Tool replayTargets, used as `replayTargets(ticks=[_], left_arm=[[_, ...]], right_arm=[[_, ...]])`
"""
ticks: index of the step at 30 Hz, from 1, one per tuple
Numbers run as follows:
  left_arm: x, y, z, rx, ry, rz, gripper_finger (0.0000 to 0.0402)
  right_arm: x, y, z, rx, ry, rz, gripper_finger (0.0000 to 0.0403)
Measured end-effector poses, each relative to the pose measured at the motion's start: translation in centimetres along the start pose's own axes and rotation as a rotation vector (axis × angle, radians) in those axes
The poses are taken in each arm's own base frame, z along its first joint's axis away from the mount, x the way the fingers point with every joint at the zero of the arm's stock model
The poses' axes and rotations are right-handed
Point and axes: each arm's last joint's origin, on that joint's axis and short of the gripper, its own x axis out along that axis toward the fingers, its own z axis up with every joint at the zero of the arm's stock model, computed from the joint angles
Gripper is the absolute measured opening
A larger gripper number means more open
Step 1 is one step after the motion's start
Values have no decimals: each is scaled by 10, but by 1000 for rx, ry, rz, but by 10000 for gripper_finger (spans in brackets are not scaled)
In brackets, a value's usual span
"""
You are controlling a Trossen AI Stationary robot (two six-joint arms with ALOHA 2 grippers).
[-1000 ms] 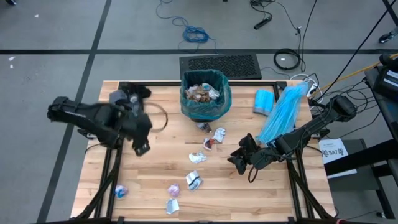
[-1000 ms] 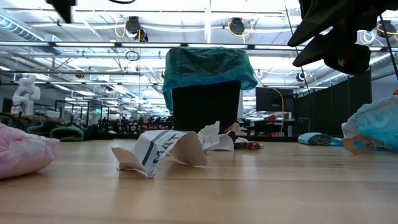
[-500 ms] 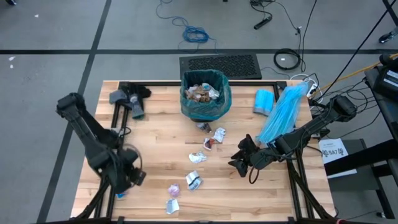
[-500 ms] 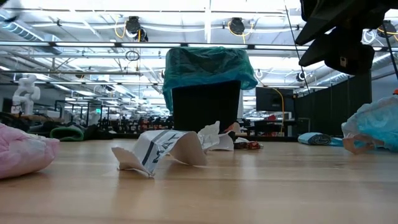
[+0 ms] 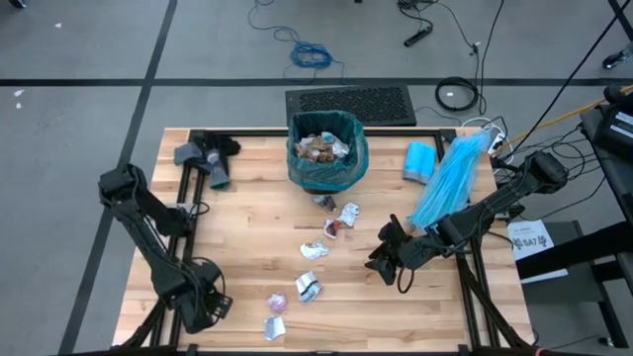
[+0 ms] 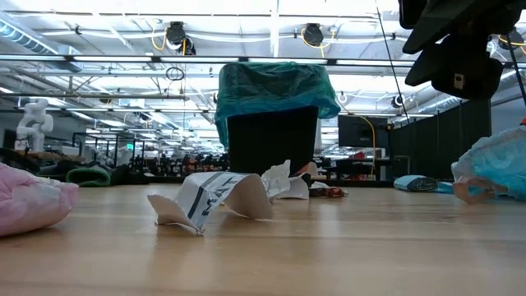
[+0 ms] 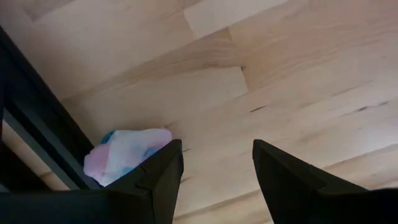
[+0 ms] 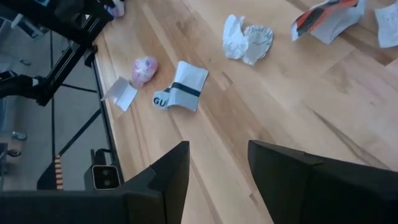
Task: Place trash/remove bag and relplace
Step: Put the pink plastic into the trash bin
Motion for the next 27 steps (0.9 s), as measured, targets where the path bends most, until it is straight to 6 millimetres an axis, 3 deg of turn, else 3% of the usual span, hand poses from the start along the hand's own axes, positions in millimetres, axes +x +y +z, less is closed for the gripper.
replayTargets(ticks=[5, 11, 18, 22, 27], left_arm=[[1, 3, 0, 44, 2, 56, 195], [1, 8, -6, 153, 149, 147, 195], [2, 13, -12, 190, 154, 152, 195], [16, 16, -11, 237, 159, 205, 183], [37, 15, -12, 292, 177, 271, 141]], right_arm=[[0, 0, 0, 2, 15, 10, 155], [0, 1, 0, 5, 14, 13, 155], [0, 0, 1, 4, 3, 5, 155], [0, 0, 1, 4, 3, 5, 155], [0, 0, 1, 7, 2, 7, 155]])
